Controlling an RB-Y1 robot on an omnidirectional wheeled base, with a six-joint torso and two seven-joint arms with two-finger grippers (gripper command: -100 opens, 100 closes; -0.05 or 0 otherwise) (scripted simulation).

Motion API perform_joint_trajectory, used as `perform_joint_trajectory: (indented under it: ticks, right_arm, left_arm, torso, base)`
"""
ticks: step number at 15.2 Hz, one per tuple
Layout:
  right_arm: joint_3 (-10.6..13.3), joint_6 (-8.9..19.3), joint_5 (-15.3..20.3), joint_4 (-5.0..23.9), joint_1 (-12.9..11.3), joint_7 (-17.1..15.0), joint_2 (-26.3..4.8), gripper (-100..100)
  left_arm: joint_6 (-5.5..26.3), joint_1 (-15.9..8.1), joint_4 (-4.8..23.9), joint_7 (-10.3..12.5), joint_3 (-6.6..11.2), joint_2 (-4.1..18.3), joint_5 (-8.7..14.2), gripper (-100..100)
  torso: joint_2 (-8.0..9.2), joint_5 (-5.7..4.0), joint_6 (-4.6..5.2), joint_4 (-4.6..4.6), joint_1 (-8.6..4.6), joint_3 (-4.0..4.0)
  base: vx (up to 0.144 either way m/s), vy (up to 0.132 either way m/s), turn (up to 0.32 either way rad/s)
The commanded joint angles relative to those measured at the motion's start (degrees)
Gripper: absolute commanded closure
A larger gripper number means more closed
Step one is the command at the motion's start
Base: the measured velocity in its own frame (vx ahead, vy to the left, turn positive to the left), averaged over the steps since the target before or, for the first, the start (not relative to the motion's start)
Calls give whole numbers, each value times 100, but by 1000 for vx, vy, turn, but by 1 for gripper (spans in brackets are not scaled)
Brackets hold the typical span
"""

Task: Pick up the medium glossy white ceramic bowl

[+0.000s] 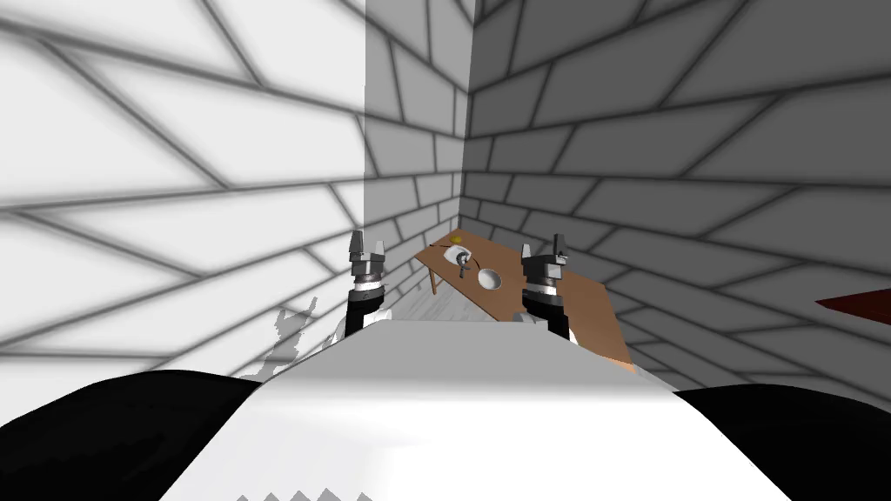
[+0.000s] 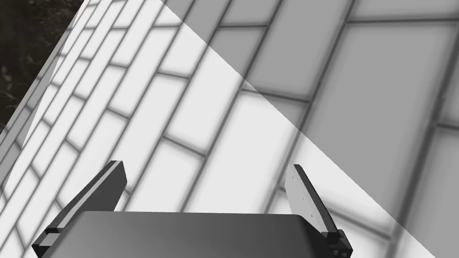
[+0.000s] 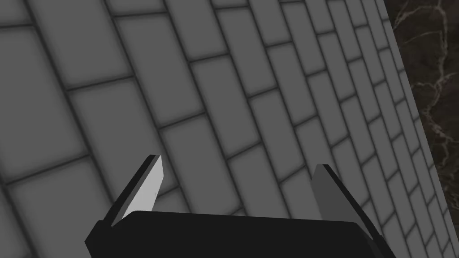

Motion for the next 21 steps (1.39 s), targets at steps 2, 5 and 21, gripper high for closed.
perform_joint_trajectory:
  ticks: [2,5,21]
  right_arm:
    - [10,40,38,32,17,33,-253,-100]
    - [36,134,126,106,57,109,-625,-100]
    - [329,914,880,758,408,766,-2279,-100]
  left_arm:
    - [0,-1,0,0,0,0,0,0]
    - [0,-1,0,0,-1,-1,0,0]
    - [0,0,0,0,0,0,0,0]
  torso:
    - [8,1,-1,1,8,4]
    - [28,6,-2,5,28,15]
    - [-6,1,-2,-2,3,-3]
  base:
    - [-48,47,43]
    - [-68,73,65]
    - [-4,26,105]
